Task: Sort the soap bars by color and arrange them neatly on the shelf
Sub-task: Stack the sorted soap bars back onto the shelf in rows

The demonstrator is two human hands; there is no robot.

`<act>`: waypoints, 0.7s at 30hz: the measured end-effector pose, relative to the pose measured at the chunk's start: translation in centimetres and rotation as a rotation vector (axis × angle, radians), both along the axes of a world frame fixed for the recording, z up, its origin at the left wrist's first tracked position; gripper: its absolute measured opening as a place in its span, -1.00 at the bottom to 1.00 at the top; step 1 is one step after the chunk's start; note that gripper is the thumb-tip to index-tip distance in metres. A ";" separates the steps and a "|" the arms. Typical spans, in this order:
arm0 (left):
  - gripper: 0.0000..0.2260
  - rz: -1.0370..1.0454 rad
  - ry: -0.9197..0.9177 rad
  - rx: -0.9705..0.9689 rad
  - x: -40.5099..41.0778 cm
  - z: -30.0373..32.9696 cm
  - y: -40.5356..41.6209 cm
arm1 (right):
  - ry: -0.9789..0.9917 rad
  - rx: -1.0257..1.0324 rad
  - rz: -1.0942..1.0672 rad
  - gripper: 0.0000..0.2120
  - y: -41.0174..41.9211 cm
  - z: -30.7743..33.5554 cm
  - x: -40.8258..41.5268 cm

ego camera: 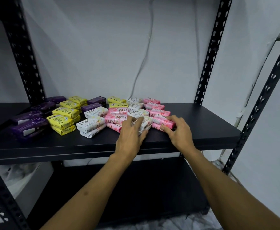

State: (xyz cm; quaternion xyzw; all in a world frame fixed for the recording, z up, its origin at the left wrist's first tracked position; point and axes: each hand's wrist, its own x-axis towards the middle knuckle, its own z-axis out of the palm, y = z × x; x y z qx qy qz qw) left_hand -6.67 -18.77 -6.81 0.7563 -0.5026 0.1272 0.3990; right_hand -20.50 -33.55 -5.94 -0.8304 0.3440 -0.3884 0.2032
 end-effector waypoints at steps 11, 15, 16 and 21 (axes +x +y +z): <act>-0.56 0.025 0.086 0.038 -1.3 0.7 1.0 | 0.021 0.149 0.119 -0.48 -0.9 0.3 -1.1; -0.55 0.045 0.108 0.077 -1.6 1.1 1.0 | 0.083 0.141 0.081 -0.46 -0.8 0.6 -1.0; -0.55 0.047 0.108 0.077 -1.6 1.2 1.0 | 0.090 0.146 0.081 -0.46 -0.8 0.7 -1.0; -0.50 0.026 0.102 0.018 -1.4 0.7 0.9 | 0.040 0.205 0.159 -0.38 -0.2 1.3 -1.6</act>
